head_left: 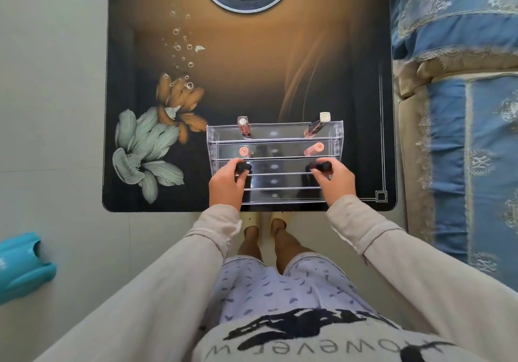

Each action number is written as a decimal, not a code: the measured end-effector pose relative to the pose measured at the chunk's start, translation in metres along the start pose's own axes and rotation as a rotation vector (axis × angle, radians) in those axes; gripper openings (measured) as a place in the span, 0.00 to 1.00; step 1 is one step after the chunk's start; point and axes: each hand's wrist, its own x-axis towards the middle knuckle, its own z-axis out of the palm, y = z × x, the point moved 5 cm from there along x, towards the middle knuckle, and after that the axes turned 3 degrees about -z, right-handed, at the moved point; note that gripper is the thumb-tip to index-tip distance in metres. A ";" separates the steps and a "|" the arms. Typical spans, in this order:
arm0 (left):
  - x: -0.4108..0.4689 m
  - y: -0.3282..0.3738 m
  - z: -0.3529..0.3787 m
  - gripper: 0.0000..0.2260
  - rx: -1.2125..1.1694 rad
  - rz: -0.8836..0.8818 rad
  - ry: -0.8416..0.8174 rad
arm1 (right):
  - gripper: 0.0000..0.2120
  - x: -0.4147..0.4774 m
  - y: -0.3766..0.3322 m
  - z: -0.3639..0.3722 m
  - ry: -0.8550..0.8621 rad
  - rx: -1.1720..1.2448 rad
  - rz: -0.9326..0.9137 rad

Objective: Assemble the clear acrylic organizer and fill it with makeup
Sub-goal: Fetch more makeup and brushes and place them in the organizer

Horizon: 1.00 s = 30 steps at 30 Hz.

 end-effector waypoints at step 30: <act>0.010 -0.011 0.013 0.15 0.050 -0.006 -0.137 | 0.16 0.006 -0.009 0.009 -0.142 -0.191 -0.089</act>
